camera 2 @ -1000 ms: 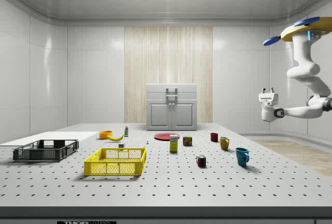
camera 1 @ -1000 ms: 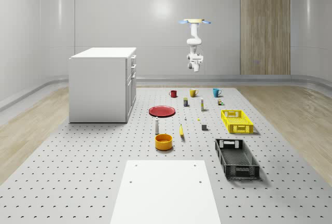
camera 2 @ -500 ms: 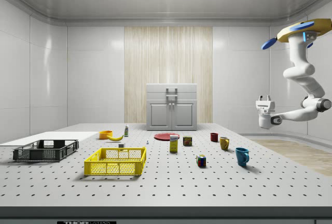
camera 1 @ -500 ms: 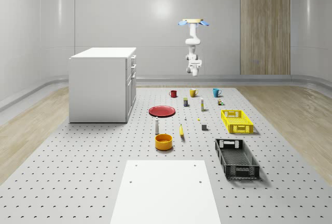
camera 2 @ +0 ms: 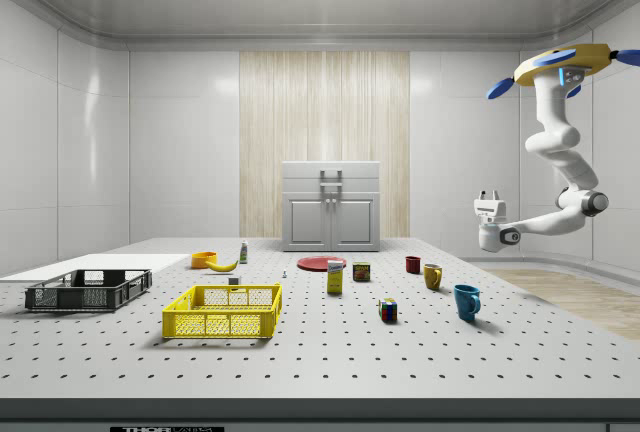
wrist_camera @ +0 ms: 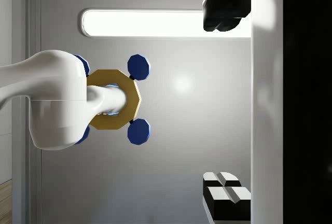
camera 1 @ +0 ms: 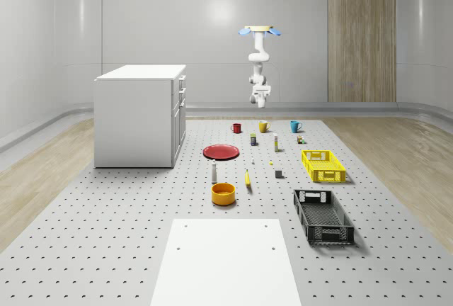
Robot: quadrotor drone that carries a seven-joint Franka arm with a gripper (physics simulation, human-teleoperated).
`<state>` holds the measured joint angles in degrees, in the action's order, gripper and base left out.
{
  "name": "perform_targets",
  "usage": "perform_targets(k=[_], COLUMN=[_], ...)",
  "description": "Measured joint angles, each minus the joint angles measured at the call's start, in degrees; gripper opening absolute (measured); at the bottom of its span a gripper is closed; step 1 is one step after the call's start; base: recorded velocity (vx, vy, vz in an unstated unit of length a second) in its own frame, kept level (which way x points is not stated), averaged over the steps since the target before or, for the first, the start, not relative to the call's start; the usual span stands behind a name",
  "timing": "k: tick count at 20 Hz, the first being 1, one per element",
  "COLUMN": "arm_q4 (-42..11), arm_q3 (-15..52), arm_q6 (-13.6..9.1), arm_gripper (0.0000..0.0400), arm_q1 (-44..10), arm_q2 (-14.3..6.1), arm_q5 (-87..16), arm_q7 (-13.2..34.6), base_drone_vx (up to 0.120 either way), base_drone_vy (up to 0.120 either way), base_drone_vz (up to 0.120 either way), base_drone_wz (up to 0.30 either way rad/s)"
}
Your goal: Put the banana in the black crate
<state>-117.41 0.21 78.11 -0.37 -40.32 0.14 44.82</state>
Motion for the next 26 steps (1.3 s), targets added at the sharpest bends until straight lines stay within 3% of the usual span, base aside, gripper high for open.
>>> perform_targets(k=[26], arm_q4=[-0.05], arm_q3=[0.32], arm_q6=[0.71], arm_gripper=[0.0400], arm_q1=[-0.22], arm_q2=[-0.48], arm_q5=[-0.28], arm_q7=[-0.03], base_drone_vx=[0.120], base_drone_vy=[-0.120], base_drone_vz=[0.000], base_drone_wz=[0.000])
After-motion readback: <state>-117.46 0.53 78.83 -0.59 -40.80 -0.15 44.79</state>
